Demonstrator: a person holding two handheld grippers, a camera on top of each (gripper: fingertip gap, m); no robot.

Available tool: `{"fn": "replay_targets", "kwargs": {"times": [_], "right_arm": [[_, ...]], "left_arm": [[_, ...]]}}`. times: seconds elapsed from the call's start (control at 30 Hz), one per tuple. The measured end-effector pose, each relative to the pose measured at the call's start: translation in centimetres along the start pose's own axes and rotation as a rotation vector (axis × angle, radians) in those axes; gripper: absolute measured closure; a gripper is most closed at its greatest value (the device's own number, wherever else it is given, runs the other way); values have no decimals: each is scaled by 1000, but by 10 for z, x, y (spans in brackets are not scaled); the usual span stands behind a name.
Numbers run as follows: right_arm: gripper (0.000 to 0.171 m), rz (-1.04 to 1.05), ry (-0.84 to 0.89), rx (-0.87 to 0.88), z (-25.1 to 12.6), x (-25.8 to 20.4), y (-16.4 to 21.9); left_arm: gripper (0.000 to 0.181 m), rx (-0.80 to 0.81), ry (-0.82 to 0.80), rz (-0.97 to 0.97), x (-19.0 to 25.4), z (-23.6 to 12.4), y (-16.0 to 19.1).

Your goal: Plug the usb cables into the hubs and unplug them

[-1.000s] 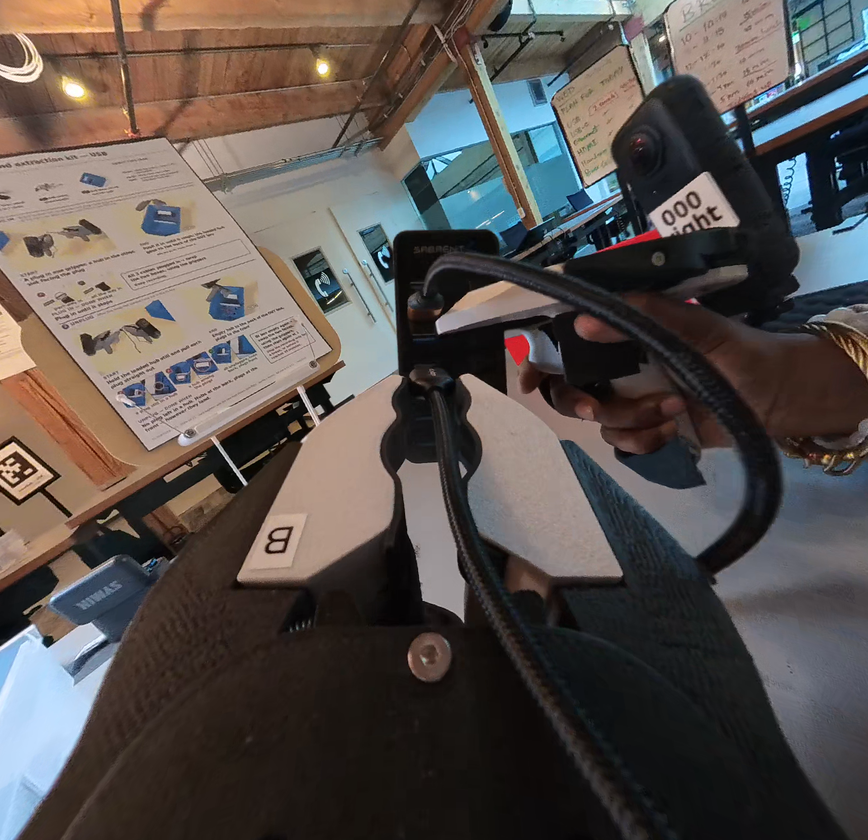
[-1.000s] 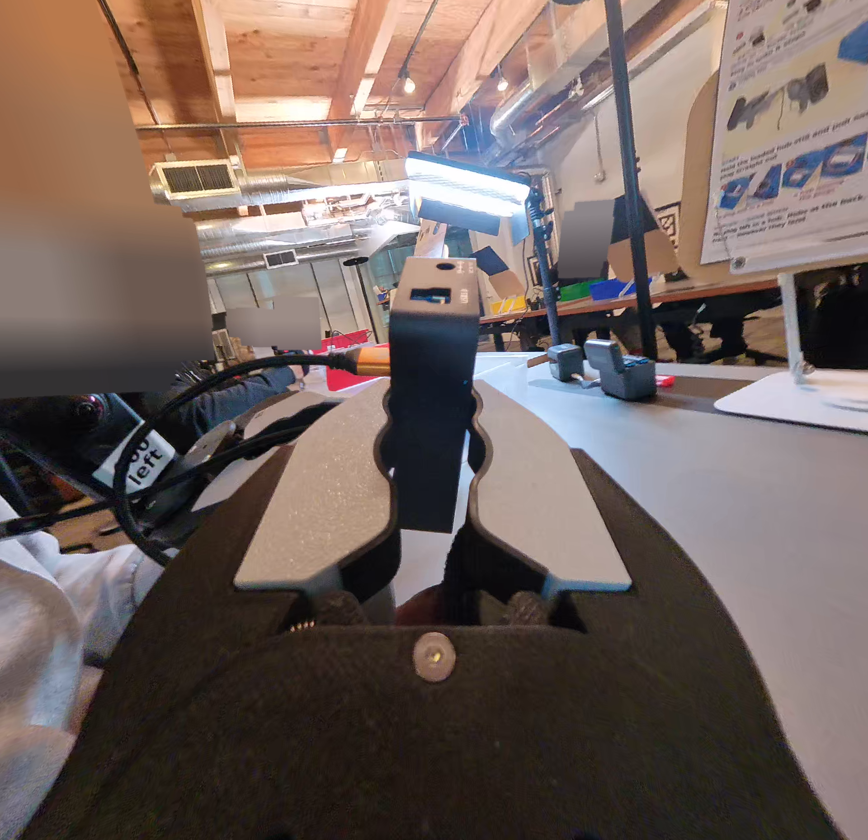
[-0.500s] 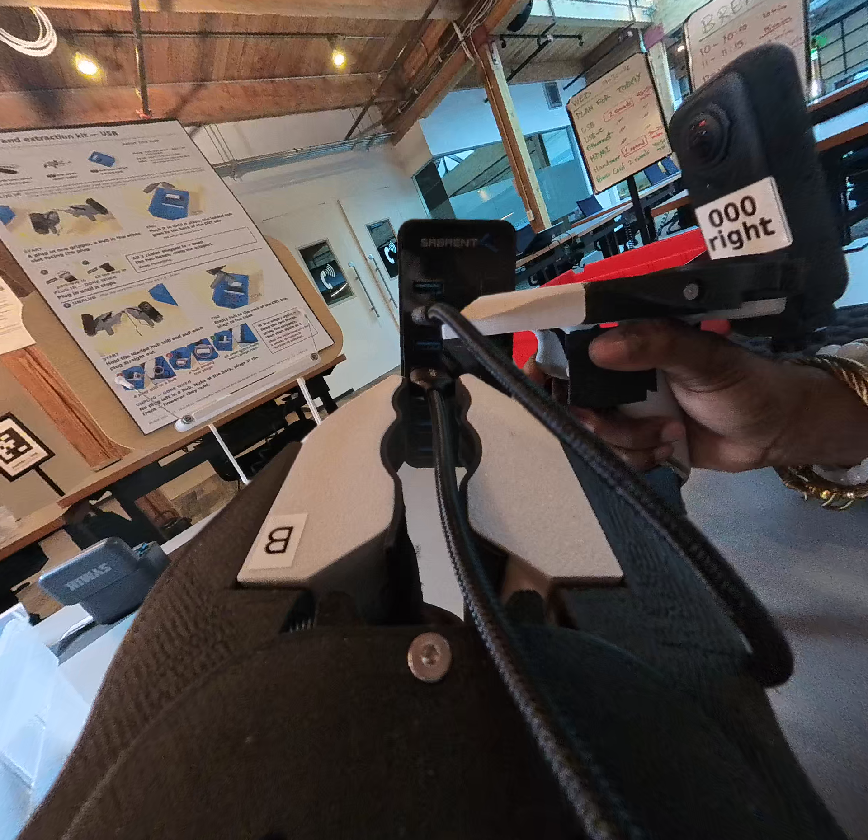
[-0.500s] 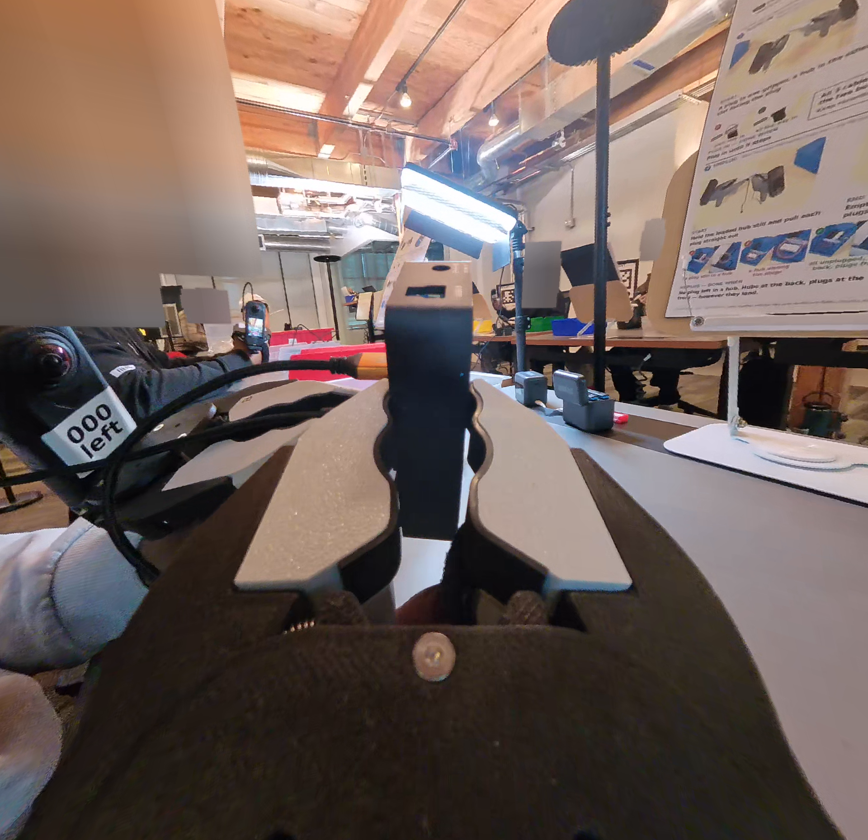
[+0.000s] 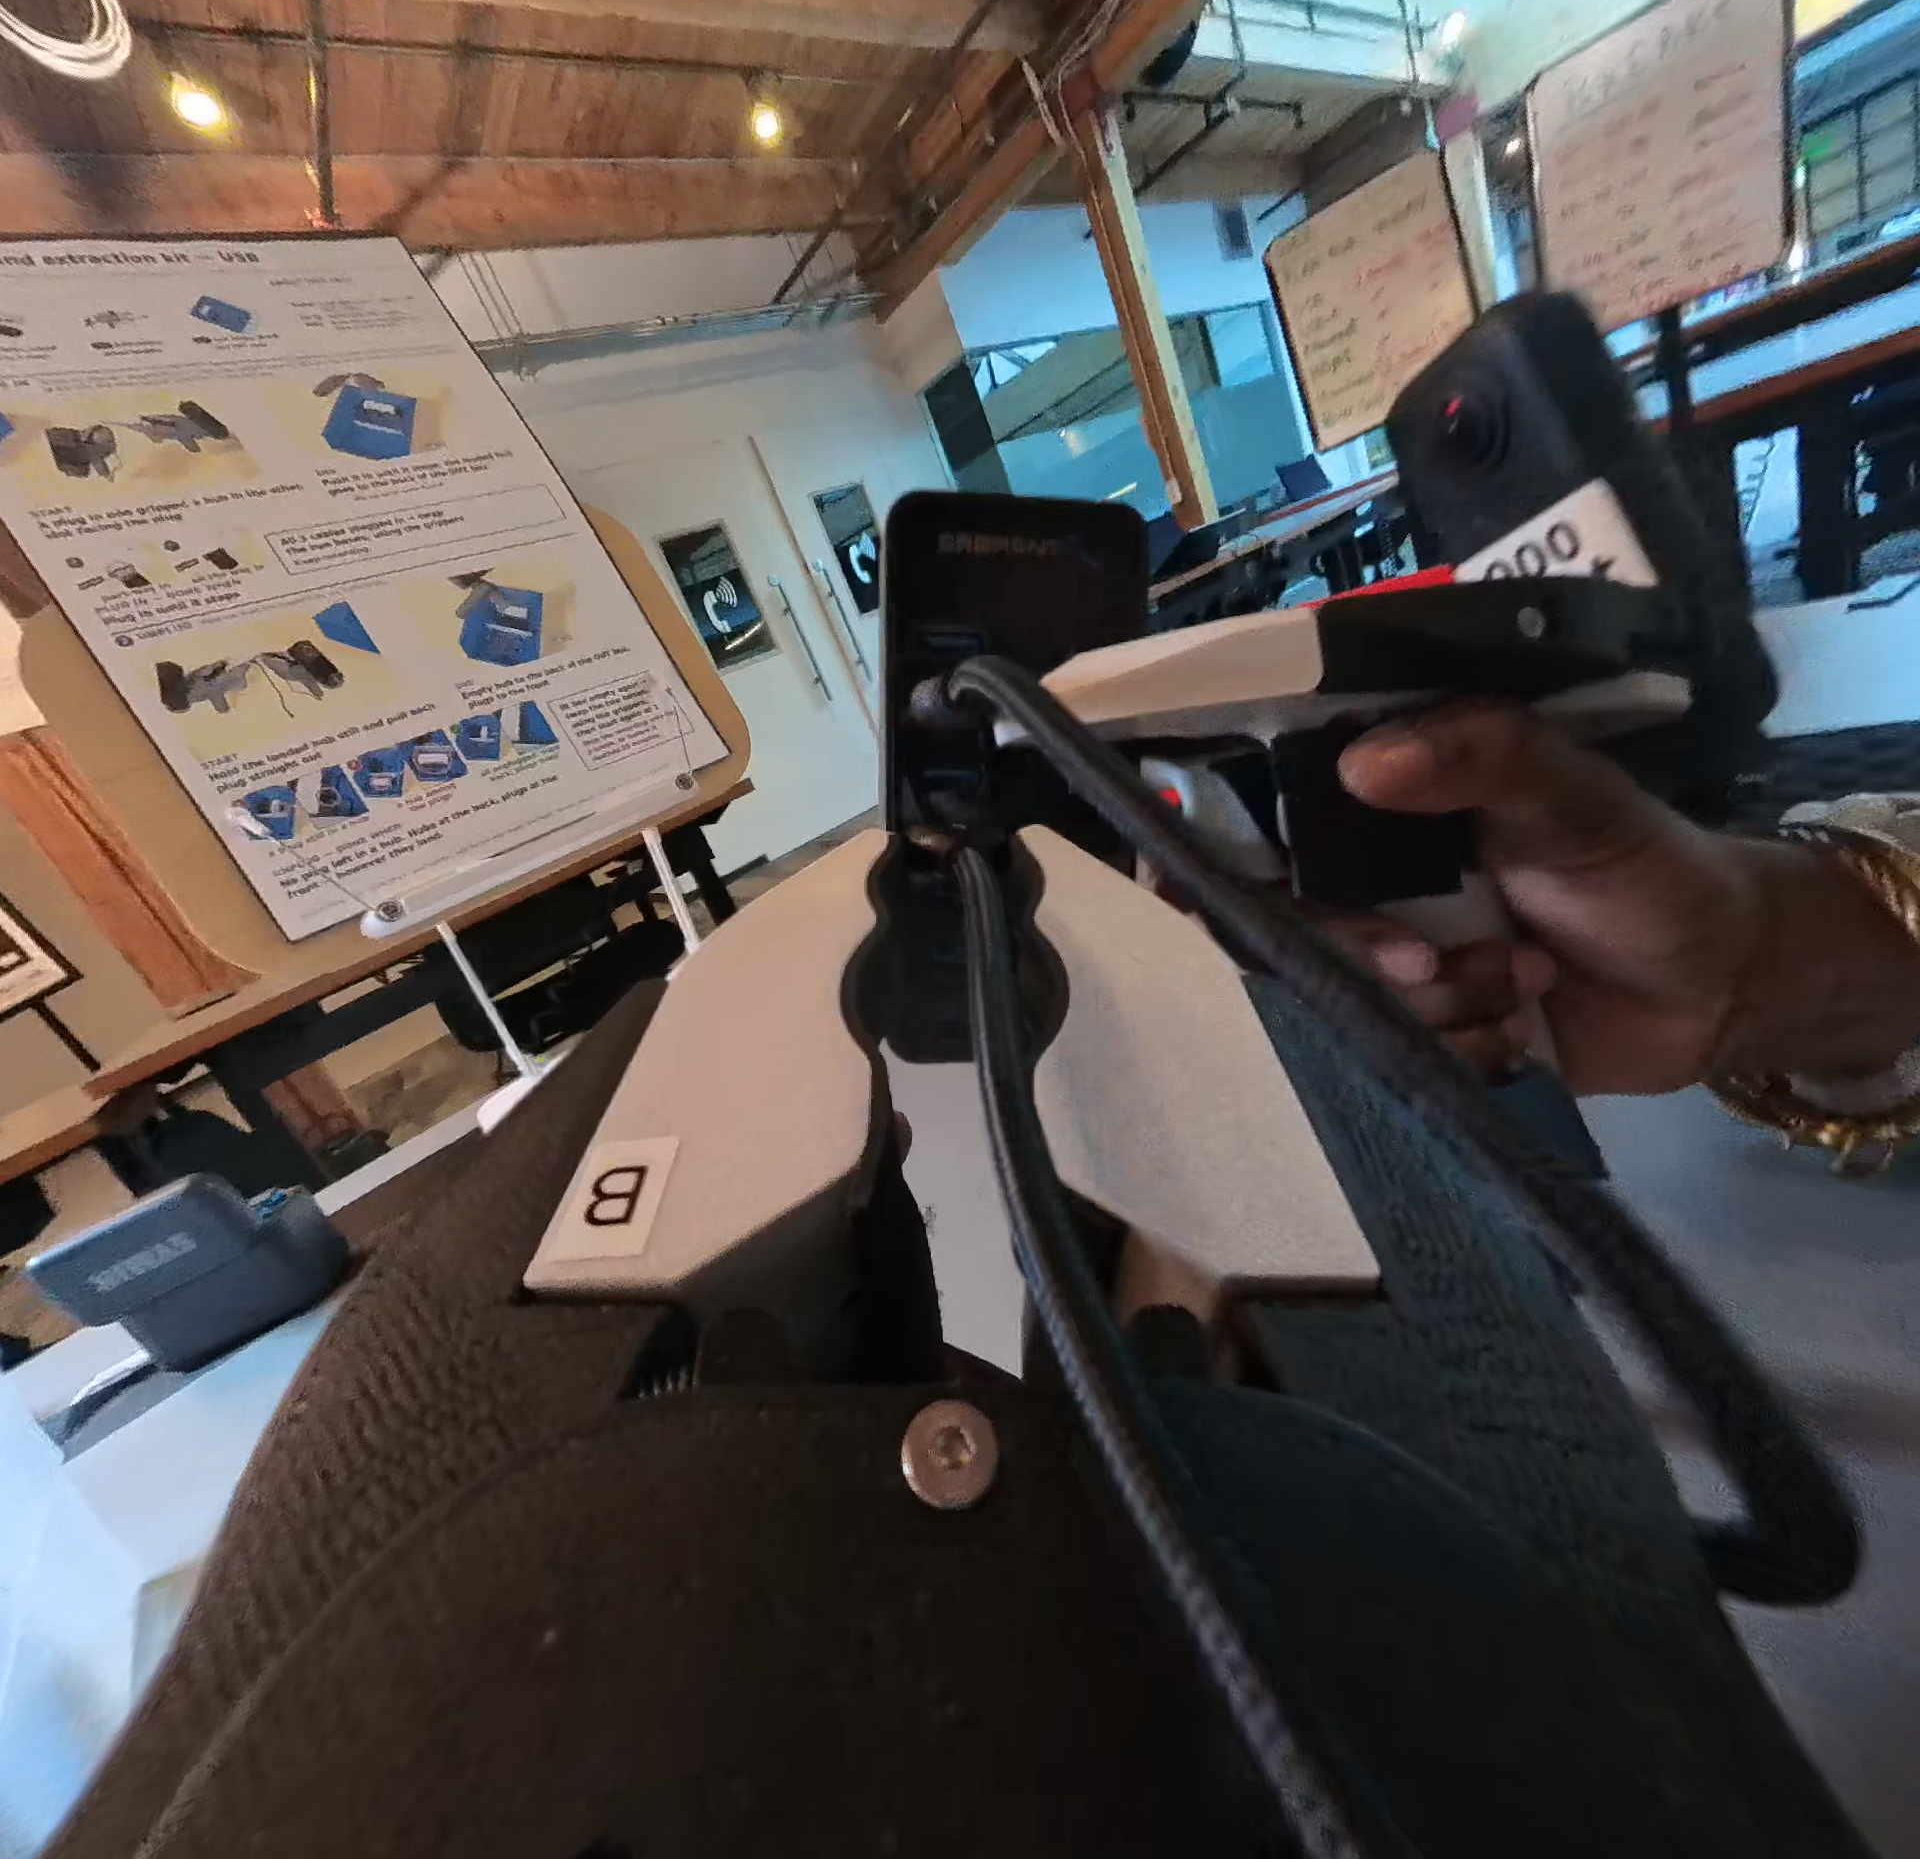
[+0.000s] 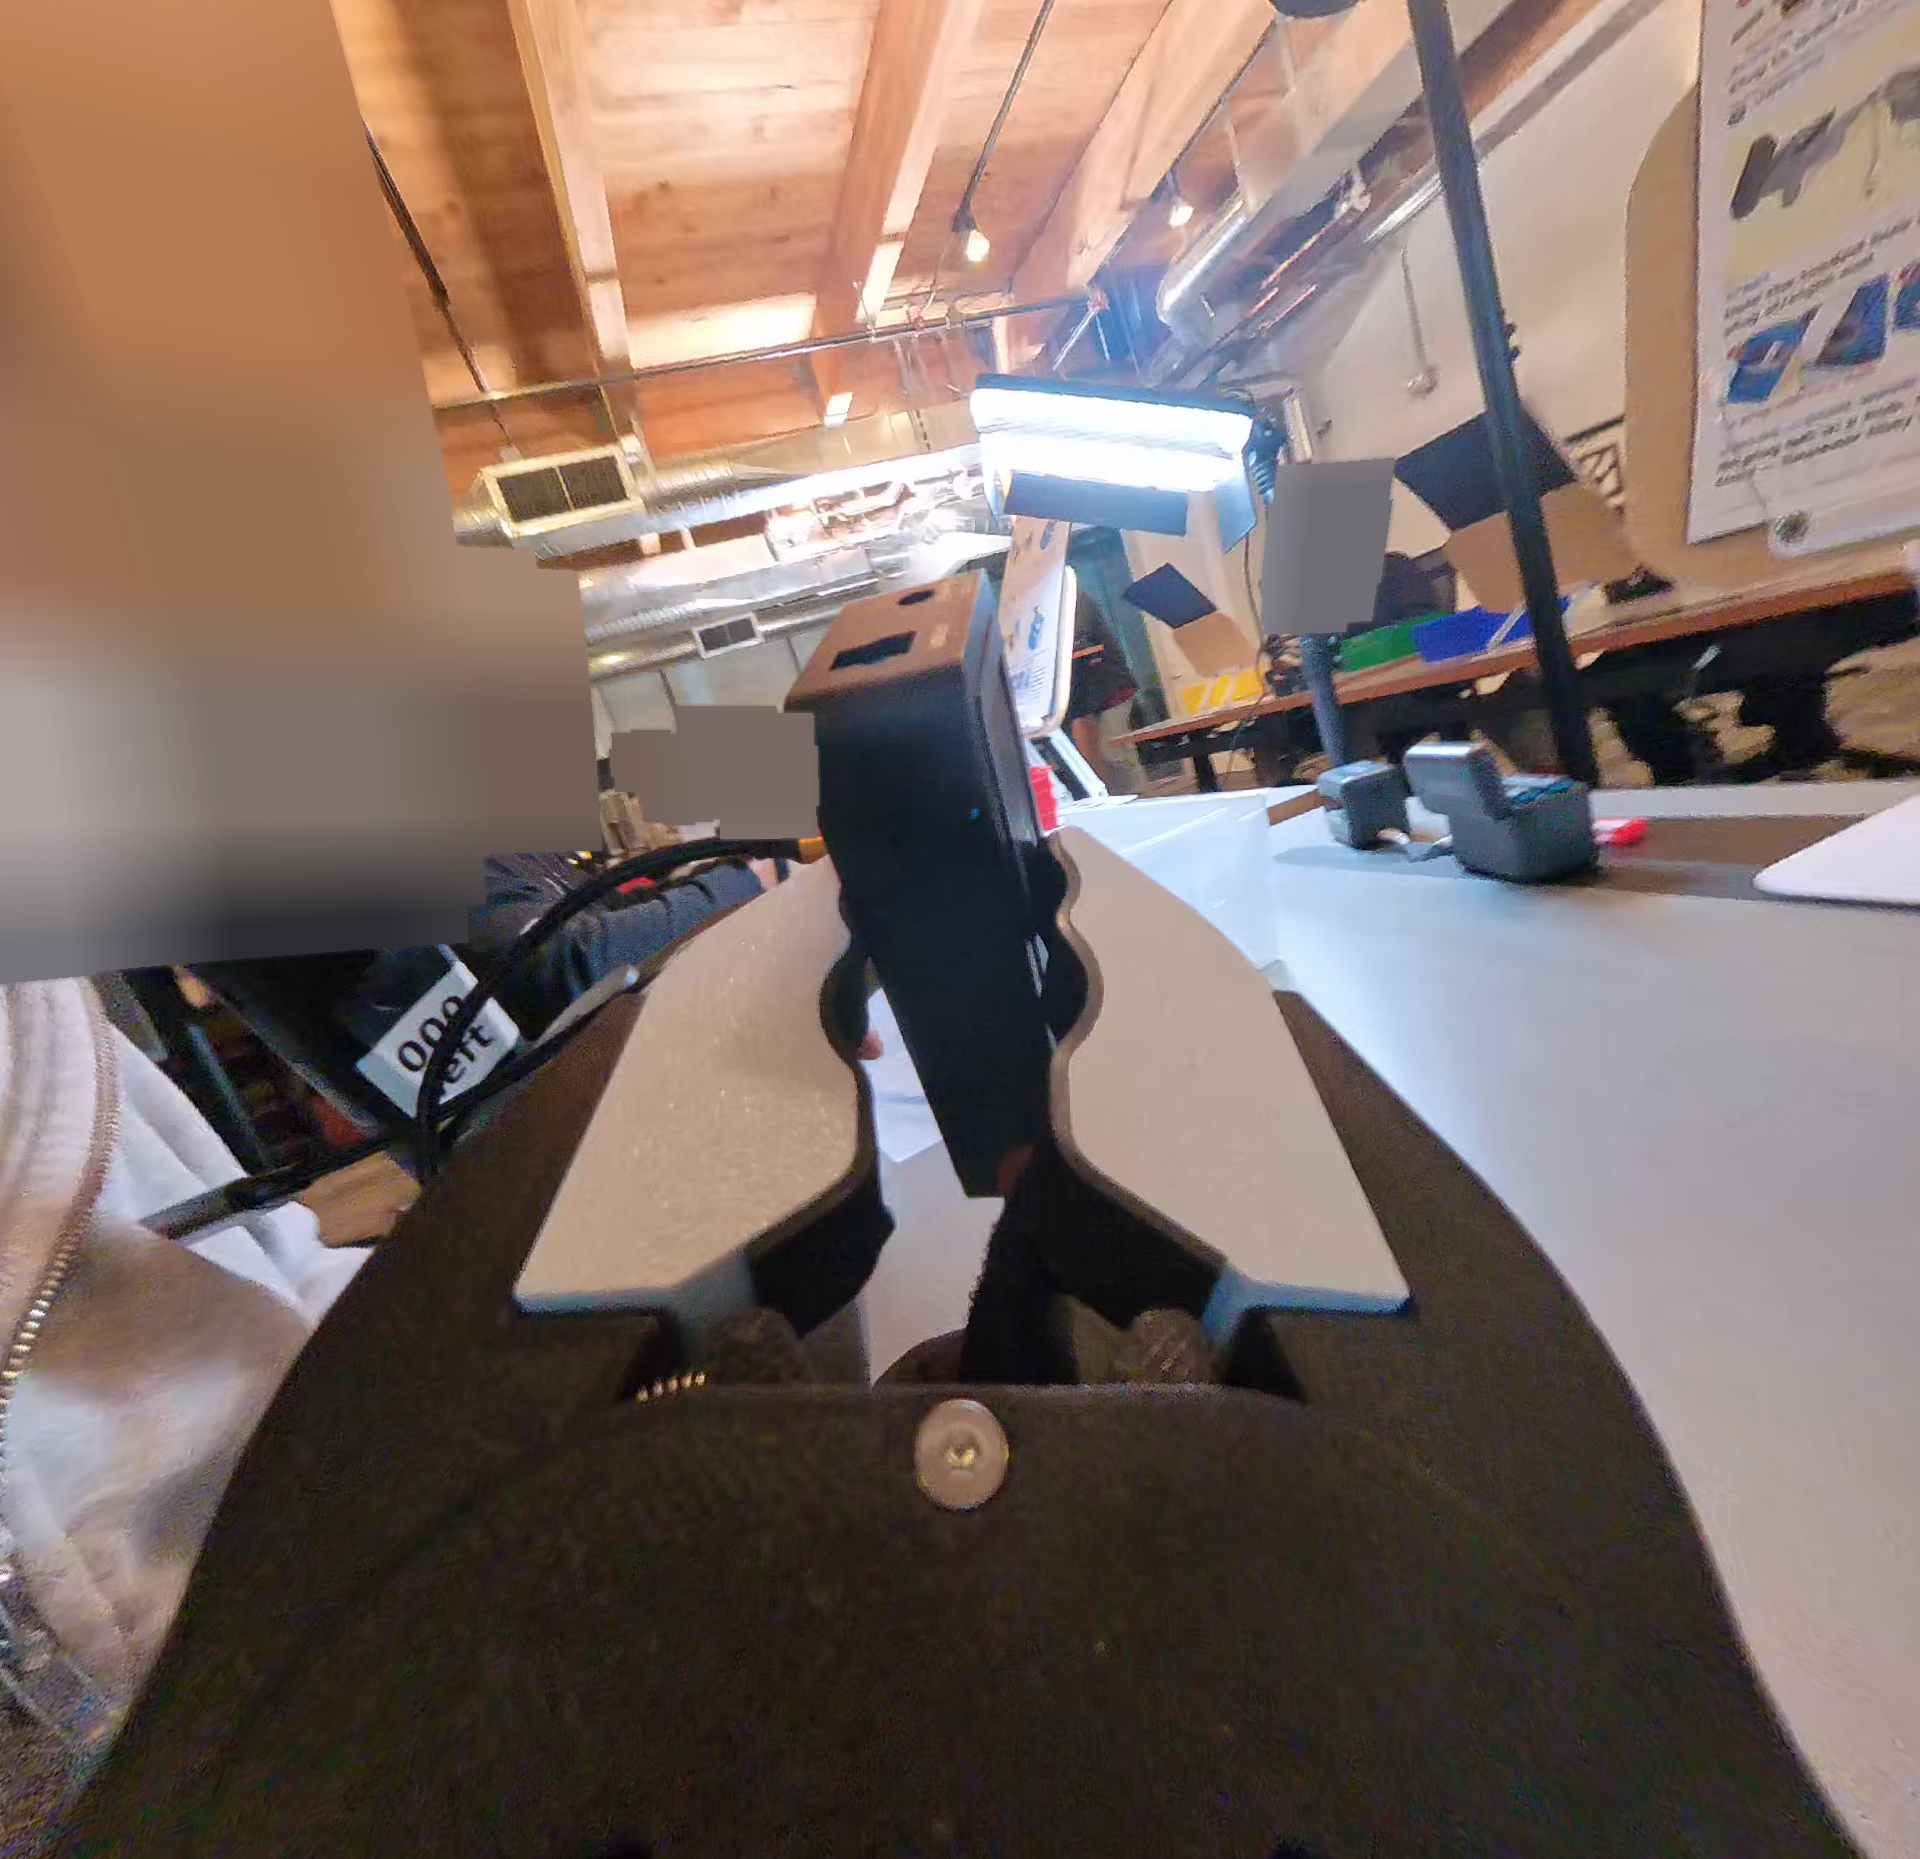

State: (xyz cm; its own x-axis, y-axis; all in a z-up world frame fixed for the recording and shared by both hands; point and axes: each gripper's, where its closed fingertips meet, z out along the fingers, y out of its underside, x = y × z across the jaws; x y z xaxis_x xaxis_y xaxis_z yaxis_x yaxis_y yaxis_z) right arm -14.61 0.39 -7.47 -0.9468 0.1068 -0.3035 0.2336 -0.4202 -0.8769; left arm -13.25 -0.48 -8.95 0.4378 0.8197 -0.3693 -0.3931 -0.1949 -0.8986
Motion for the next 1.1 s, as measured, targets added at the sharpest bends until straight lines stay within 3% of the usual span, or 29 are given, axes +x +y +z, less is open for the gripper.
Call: {"fn": "replay_targets", "kwargs": {"times": [0.27,0.37,0.47,0.6,0.77,0.83,0.97,1.1], "right_arm": [[144,8,14,-28,4,7,4],[144,-12,57,53,6,13,-22],[144,-108,163,158,0,26,-78],[144,-364,325,306,-25,30,-194],[144,-712,689,190,-69,49,-323],[144,-790,901,151,-102,67,-354],[143,-846,1249,-29,-177,114,-354],[143,-698,1451,-348,-243,178,-308]], "left_arm": [[160,6,36,-152,-2,3,4],[137,29,21,-271,-12,3,5],[129,80,-14,-337,-22,-1,2],[129,55,9,-405,-20,1,8],[119,98,42,-421,-17,3,5],[98,106,45,-431,-17,4,4],[57,102,42,-514,-19,7,6],[51,79,30,-540,-21,9,12]]}}
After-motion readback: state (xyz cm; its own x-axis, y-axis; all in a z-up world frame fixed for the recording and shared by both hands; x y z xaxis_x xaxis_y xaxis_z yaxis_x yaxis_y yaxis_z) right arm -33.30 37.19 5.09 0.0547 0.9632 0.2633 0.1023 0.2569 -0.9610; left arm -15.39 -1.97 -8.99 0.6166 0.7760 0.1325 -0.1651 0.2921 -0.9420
